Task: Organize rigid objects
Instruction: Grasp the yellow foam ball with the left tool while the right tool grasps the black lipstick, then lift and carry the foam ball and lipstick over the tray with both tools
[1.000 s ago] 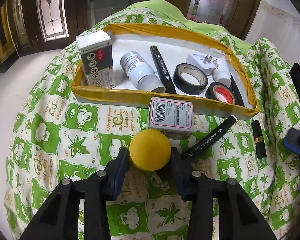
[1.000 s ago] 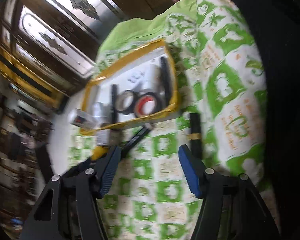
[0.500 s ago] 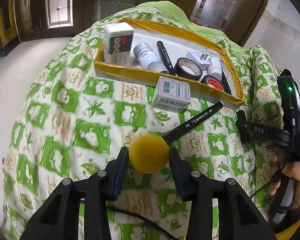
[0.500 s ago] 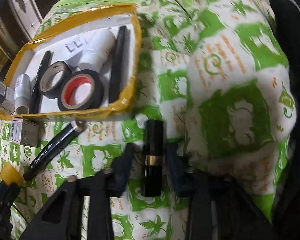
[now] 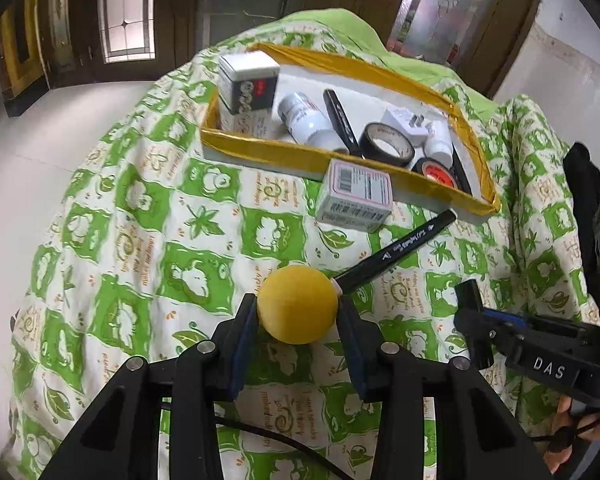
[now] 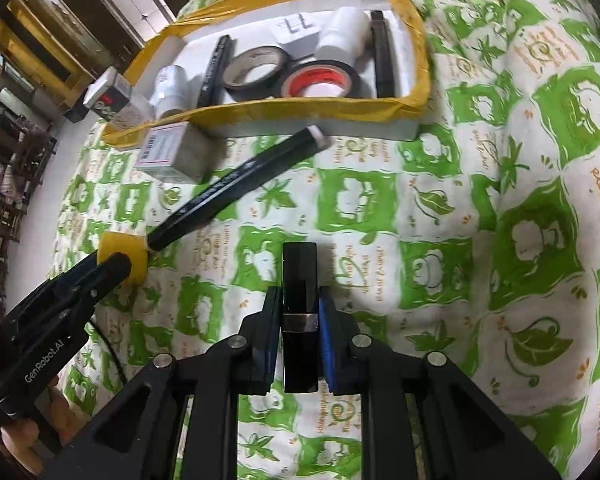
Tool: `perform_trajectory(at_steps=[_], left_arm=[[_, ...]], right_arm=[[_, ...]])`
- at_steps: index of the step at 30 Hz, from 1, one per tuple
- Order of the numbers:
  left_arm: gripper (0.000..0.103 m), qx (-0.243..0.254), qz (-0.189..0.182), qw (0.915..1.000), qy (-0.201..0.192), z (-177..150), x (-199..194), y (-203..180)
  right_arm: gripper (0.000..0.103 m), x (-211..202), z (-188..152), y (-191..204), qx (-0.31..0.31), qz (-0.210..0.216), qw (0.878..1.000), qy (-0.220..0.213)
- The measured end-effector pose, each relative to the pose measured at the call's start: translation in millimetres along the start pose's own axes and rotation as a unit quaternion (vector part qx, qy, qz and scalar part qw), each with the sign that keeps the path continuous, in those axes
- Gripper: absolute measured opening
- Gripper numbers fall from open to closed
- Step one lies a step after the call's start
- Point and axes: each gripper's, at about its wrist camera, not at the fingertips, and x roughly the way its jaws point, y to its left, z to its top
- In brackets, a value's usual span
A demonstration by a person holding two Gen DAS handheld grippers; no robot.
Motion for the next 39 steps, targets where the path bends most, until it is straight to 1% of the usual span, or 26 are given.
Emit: perform_trajectory(at_steps=[4,6,9,14,21,27,39], left_arm=[[0.042,-0.033,-0.021,0.9991,-0.012,0,-11,12],[0.042,-0.050,-0.035,0.9979,-0.021,-3,-20,19],[0.042,-0.057,-0.041,0.9971,-0.028,-6,-27,21],[0.042,-0.050,-0.040,0.9973,-0.034,-8,-32,18],[0.042,-0.047,-0.036,0.9976,-0.035,-8,-33,17],[0.042,-0.039,-0.033,0.9980,-0.036,-7,-35,16],[0.042,-0.030,-0.029,0.9983,-0.040,-5,-38,12]], right_arm=[[0.017,-4,-6,15,-0.014,0.017,1.000,-0.015],[0.017,-2,-3,23,-0.024,0.020,0.999,-0.024],[0.017,-2,-5,40,-0.042,0.022,0.998,-0.041],[0.017,-4,-1,45,-0.049,0.021,0.997,-0.057],[0.017,-17,-3,30,-0.038,0.026,0.997,-0.069],[0.017,-23,-1,28,-0.032,0.033,0.996,-0.081],[0.017,-27,-1,27,-0.031,0.038,0.995,-0.084]])
